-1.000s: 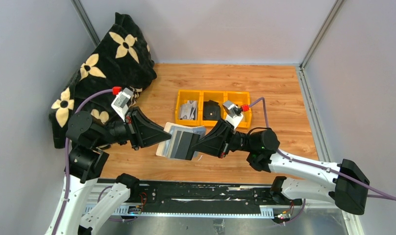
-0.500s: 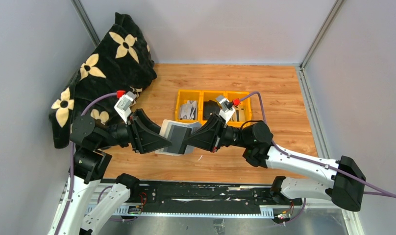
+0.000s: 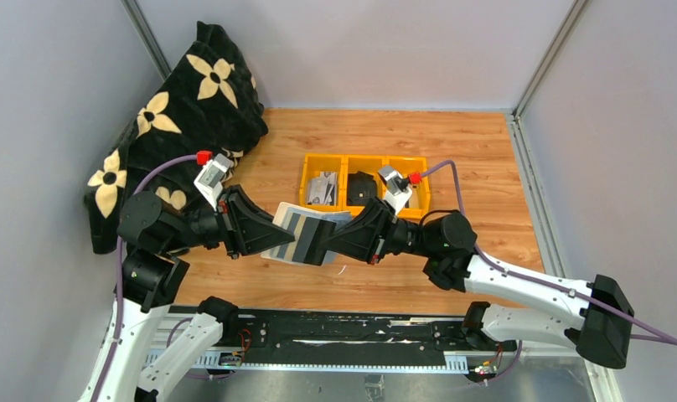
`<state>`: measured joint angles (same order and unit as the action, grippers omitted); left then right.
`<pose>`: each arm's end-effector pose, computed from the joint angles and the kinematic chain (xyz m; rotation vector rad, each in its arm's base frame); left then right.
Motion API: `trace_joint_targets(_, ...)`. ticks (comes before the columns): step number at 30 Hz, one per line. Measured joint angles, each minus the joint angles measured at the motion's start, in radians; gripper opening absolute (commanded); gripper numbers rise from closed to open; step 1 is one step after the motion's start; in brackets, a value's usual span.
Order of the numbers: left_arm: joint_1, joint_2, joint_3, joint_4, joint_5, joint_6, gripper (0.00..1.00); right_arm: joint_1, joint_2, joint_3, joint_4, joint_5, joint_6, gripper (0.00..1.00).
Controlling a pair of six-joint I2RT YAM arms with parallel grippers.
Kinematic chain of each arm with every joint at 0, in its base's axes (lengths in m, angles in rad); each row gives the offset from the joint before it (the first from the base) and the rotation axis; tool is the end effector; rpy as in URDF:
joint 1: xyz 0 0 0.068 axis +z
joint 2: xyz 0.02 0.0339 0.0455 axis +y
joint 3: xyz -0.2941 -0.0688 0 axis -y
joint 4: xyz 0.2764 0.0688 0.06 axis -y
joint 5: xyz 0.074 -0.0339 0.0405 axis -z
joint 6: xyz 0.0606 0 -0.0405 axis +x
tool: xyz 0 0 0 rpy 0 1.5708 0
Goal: Take the credit cards out of the card holder
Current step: Remove the credit card from the card holder, then place the credit card in the storage box.
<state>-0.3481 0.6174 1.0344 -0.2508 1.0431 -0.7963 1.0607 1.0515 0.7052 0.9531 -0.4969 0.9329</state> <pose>0.0871 -0.0873 0.4679 0.6284 1.6086 -1.6045 0.1012 0.2401 0.4040 -0.6313 1.1144 2.0086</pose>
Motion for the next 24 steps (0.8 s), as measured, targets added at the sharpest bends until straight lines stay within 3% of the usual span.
trace_joint_targets(10,0.0,0.018,0.053,-0.05,-0.001,0.057,0.08,-0.032,-0.138,-0.088,-0.076,0.018,-0.012,0.0)
trace_joint_targets(17,0.0,0.026,0.112,-0.155,-0.007,0.184,0.09,-0.25,-0.314,-0.048,-0.416,0.038,-0.084,0.0)
trace_joint_targets(24,0.0,0.054,0.147,-0.328,-0.013,0.376,0.11,-0.49,-0.193,0.125,-0.703,0.002,-0.178,0.0)
